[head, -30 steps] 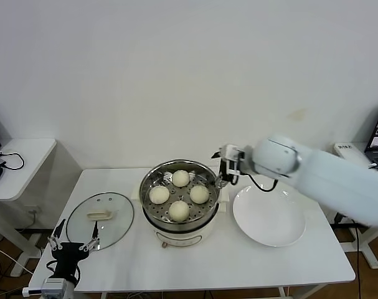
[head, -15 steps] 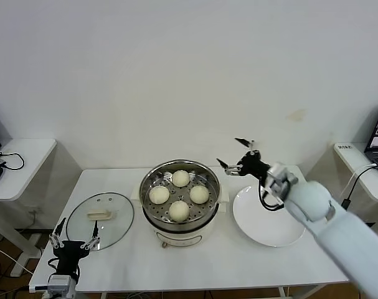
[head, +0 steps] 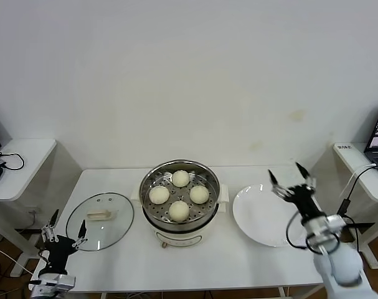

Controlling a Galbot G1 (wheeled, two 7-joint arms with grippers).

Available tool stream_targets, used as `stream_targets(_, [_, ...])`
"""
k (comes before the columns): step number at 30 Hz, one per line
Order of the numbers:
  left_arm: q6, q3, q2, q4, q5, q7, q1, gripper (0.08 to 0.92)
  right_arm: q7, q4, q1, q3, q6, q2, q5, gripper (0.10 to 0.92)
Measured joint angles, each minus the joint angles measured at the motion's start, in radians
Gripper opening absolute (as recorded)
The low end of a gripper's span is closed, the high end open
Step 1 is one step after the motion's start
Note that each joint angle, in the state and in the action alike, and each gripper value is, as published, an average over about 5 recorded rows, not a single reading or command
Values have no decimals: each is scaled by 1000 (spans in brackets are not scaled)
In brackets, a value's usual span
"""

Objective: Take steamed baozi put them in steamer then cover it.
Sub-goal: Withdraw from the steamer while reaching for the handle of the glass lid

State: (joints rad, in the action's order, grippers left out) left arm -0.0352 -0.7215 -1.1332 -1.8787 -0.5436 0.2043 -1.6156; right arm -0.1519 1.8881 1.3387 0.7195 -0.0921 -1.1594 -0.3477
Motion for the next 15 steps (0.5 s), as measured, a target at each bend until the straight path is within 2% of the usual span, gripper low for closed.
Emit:
stream_targets(8, [-56, 27, 65, 129, -275, 19, 38, 823, -2, 6, 133, 124, -48, -97, 22, 823])
stream_targets(15, [-88, 69, 99, 232, -411, 13, 105, 823, -3, 14, 202, 174, -68, -153, 39, 823])
